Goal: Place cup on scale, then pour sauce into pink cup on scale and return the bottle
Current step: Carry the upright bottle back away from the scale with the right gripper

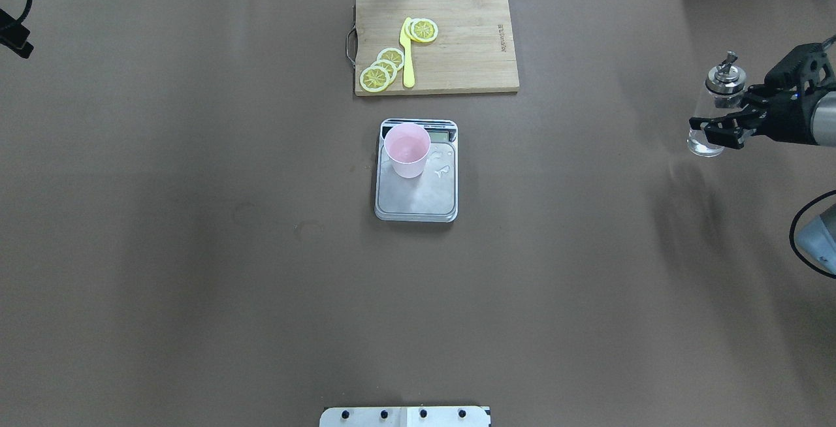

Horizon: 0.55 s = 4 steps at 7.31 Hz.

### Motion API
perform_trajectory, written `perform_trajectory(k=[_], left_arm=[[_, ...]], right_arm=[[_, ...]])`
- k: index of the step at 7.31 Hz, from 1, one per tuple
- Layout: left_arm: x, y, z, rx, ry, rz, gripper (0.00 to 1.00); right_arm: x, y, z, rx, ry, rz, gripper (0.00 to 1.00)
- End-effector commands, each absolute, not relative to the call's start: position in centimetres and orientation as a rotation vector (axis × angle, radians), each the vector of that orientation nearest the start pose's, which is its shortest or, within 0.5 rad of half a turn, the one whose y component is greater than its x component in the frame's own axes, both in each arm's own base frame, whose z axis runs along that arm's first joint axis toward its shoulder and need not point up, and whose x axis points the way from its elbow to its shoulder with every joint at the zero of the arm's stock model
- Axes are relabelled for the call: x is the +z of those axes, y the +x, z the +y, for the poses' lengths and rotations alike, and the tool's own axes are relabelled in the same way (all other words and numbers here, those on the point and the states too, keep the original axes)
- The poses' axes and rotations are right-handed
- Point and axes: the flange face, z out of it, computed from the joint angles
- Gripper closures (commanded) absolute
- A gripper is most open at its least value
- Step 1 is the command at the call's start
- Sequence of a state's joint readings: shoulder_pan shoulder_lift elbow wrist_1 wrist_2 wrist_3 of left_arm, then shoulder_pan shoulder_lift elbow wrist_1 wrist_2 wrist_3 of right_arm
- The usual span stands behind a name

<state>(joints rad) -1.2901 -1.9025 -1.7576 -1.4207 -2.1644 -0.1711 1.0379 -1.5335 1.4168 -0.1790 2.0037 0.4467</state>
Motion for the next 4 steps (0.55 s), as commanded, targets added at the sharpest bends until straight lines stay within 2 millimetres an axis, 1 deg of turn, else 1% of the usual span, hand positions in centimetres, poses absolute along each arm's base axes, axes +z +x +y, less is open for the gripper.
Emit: perform_trajectory(k=[1, 2, 3, 4], left_arm=[[41.0, 9.2, -60.0, 0.209, 0.218, 0.654, 0.02], [41.0, 9.2, -60.0, 0.208, 0.216, 0.654, 0.02], [40.9, 9.2, -60.0, 0.207, 0.217, 0.654, 0.02], [40.7, 9.2, -60.1, 0.210, 0.222, 0.655, 0.02]], right_arm=[[56.7, -17.7, -48.9, -0.254, 0.946, -1.016, 1.00], [58.2, -17.4, -48.3, -0.250, 0.964, -1.031, 1.00], [59.3, -17.2, -47.9, -0.253, 0.975, -1.039, 1.00], [59.8, -17.1, -47.7, -0.262, 0.996, -1.039, 1.00]])
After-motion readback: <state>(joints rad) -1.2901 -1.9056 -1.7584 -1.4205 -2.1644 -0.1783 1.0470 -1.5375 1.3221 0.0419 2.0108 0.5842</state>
